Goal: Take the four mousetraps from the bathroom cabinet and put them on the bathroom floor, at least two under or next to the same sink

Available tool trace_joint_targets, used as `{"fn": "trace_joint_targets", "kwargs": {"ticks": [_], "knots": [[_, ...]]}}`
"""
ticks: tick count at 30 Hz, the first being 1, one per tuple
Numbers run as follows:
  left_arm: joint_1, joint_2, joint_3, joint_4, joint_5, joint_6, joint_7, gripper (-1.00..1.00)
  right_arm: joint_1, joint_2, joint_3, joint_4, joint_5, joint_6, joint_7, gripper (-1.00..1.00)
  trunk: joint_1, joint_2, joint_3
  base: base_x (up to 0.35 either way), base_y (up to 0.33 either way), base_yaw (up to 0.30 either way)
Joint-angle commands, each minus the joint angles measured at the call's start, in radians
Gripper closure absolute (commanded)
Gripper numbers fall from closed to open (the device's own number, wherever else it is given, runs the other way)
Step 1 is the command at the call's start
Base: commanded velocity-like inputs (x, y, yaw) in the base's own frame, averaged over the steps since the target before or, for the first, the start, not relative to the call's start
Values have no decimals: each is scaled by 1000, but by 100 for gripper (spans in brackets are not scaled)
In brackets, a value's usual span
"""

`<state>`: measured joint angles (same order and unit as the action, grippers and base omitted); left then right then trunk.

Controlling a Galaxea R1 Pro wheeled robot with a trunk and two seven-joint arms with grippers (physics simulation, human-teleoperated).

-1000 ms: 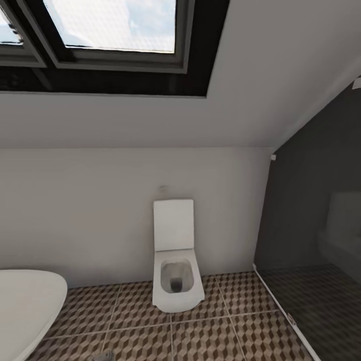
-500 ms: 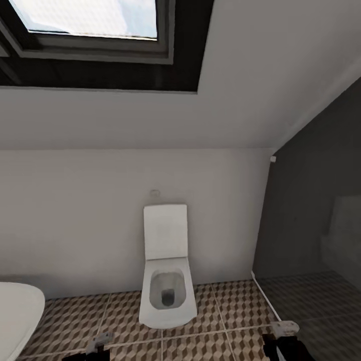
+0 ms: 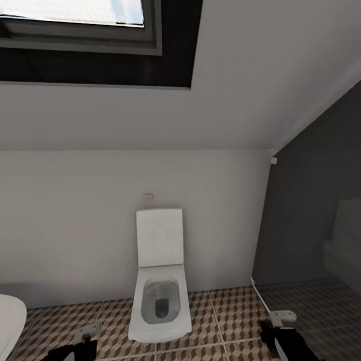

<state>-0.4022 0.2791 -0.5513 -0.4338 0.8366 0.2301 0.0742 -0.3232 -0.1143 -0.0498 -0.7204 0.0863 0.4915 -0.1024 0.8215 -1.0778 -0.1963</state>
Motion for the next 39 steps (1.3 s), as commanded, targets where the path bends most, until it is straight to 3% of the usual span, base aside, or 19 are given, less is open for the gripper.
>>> {"fn": "trace_joint_targets", "kwargs": {"ticks": [1,11,13,18,29,34,35,39], "knots": [[-1,3,-7,-3,7,2,6,100,0,0,-1,-2,9,3,2,100,0,-1,-1,31,-8,0],[-1,5,-7,-3,7,1,2,100,0,1,-2,-2,9,-6,1,100,0,-1,-1,9,-2,0],[-1,3,-7,-3,7,1,0,100,0,3,-2,-3,14,-37,-9,100,0,-1,-1,0,0,0],[0,2,-6,-8,7,1,0,100,0,2,-31,-2,9,-41,-18,100,0,-1,-1,0,0,248],[0,1,-7,-124,3,10,10,100,-1,3,-30,-22,10,-41,-23,100,0,-1,-1,2,0,75],[-20,0,-7,-238,-41,42,11,100,-28,31,-30,-23,8,-36,-62,100,0,-1,-1,170,-9,2],[-48,-5,-6,-261,-67,85,12,100,-60,41,-30,-14,6,-39,-86,100,0,-1,-1,282,-64,0],[-85,-9,-5,-305,-93,160,12,100,-98,54,-31,-6,6,-43,-110,100,0,-1,-1,299,-83,0]]}}
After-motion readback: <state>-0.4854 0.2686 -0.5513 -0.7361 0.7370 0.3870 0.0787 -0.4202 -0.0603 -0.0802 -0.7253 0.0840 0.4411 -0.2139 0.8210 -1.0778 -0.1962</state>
